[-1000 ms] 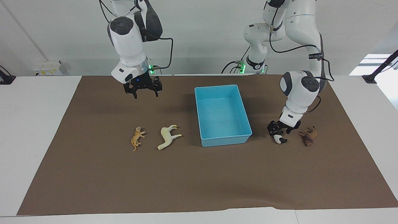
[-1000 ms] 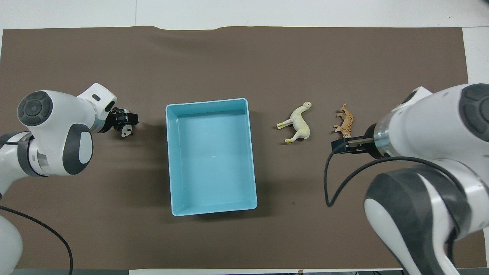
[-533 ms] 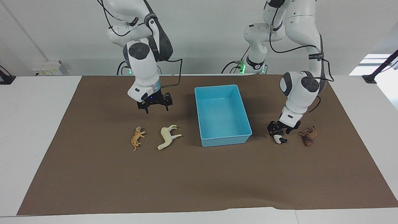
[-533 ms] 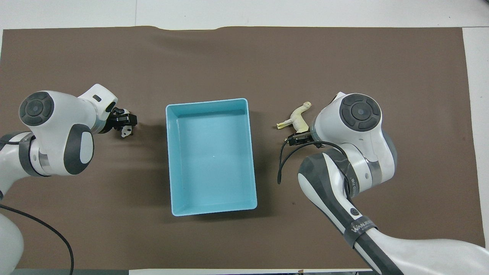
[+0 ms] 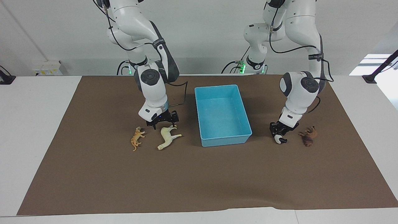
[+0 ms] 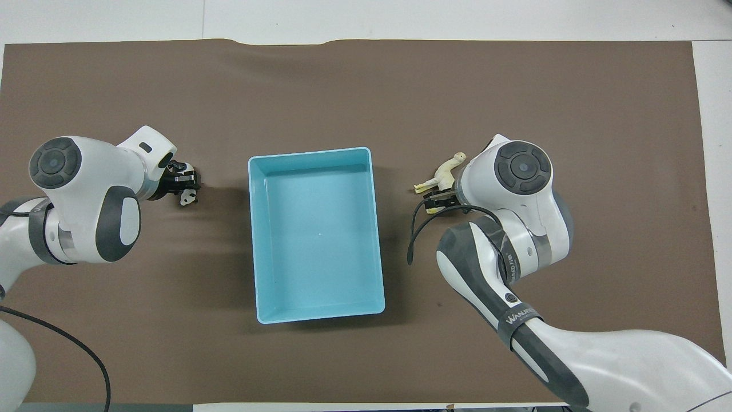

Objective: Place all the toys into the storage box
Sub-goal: 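Move the panda over the box and open the left gripper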

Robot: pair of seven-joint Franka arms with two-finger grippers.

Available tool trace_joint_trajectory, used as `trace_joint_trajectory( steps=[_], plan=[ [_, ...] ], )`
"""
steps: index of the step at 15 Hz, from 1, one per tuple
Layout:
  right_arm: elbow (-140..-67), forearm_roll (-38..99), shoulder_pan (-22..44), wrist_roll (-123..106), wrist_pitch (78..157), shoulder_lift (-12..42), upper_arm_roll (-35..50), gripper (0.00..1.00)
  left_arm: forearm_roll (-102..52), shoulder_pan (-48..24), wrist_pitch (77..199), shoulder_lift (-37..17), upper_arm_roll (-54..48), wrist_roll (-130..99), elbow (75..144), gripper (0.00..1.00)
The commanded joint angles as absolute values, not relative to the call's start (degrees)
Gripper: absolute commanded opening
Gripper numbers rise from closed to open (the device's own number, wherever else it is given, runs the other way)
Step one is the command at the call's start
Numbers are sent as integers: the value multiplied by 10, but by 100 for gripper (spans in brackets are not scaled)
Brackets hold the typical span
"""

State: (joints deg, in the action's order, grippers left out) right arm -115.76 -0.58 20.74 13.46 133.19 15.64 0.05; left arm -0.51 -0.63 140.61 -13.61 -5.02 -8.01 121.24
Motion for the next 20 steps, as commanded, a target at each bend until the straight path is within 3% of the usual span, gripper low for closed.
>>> trace_joint_trajectory(
  steps=[1,6,8,11,12,13,14,15,18,20],
  plan=[
    [-1141,-39,214,162,1335,172,-4,100,-8,-44,1322,-121,-44,-146,1150,32],
    [-1141,-42,214,167,1361,187,-4,100,-9,-96,1024,-111,-56,-267,935,32],
    [-1142,-42,218,167,1368,192,-4,100,-11,-132,1000,-96,-69,-336,938,32],
    [-1146,-42,219,167,1373,193,-4,98,-11,-213,1060,-46,-70,-411,1056,34],
    [-1146,-43,219,166,1374,193,-4,84,-11,-237,1110,-22,-69,-428,1109,36],
    [-1146,-47,219,165,1374,193,-4,57,-11,-250,1157,-6,-69,-445,1155,43],
    [-1146,-56,219,164,1374,192,-4,23,-11,-252,1178,7,-70,-446,1186,67],
    [-1147,-64,219,163,1374,192,-4,0,-9,-253,1179,11,-69,-443,1193,100],
    [-1147,-89,220,164,1368,192,-4,0,-4,-237,1166,5,-65,-437,1168,100],
    [-1145,-90,220,167,1354,191,-4,0,17,-189,1165,1,-66,-377,1149,100]
  ],
)
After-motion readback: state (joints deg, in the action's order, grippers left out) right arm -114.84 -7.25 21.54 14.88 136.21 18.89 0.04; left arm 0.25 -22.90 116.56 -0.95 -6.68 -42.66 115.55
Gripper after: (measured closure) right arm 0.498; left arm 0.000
